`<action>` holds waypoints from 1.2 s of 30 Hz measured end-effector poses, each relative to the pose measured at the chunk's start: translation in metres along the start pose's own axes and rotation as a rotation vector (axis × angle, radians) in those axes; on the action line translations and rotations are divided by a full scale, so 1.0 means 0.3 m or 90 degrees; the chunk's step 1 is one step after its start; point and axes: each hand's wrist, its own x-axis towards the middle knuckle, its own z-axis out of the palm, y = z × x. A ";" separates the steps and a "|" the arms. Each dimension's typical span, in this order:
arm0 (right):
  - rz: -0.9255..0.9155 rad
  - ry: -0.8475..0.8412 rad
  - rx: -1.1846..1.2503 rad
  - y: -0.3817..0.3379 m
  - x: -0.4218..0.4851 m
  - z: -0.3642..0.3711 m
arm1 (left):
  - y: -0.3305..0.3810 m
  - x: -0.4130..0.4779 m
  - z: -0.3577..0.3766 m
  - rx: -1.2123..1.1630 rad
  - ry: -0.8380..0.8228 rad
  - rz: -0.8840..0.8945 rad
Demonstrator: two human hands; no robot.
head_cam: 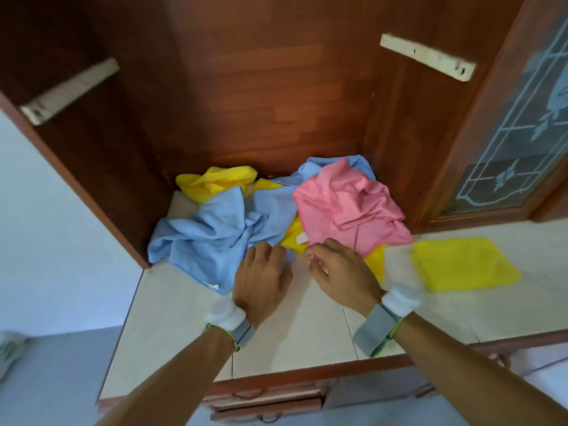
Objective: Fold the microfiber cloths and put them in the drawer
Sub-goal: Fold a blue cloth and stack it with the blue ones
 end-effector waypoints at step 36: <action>-0.127 0.125 0.289 -0.640 0.390 -0.305 | -0.321 0.194 -0.706 -0.494 -0.020 0.066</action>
